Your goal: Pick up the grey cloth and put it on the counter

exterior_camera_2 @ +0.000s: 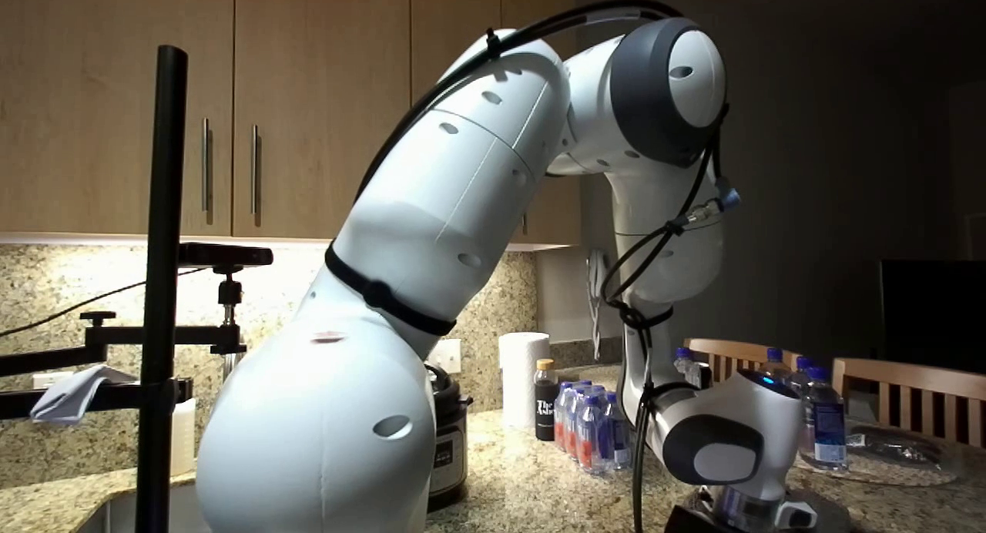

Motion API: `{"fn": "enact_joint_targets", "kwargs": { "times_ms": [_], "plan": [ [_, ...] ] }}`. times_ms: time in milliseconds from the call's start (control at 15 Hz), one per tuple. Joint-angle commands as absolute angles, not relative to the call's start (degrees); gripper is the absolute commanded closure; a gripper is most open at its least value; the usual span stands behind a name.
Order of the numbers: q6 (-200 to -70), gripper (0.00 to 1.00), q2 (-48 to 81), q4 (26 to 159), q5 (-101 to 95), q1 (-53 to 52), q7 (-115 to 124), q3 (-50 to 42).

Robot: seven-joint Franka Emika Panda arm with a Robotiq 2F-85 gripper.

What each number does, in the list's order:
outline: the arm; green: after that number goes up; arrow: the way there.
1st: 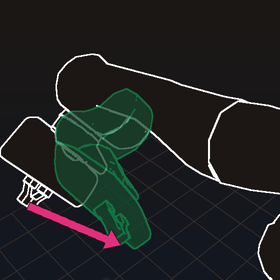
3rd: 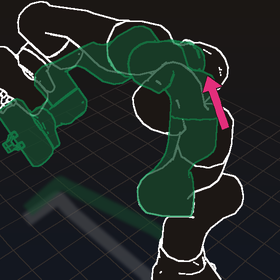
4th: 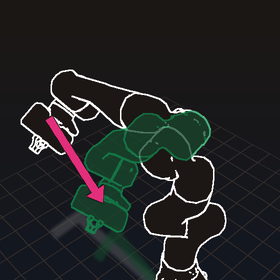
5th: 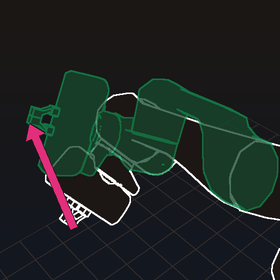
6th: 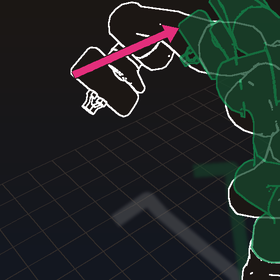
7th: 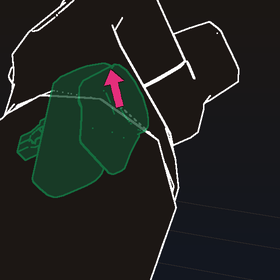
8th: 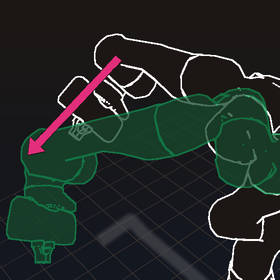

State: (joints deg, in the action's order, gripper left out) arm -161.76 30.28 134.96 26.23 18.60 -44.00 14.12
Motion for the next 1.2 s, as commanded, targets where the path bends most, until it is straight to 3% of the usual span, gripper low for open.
{"fn": "enact_joint_targets", "kwargs": {
  "times_ms": [0,467,800,867,1133],
  "plan": [
    [-164.13,0.4,31.37,135.39,24.02,21.98,-46.14,16.54],
    [-163.53,0.85,30.01,136.57,22.04,23.86,-43.81,16.27],
    [-162.59,0.94,27.39,139.06,24.19,25.48,-42.59,18.1],
    [-162.61,0.9,26.67,139.49,24.84,26.04,-42.93,18.98],
    [-161.02,0.89,21.77,140.47,30.06,29.03,-43.73,24.21]
  ]
}}
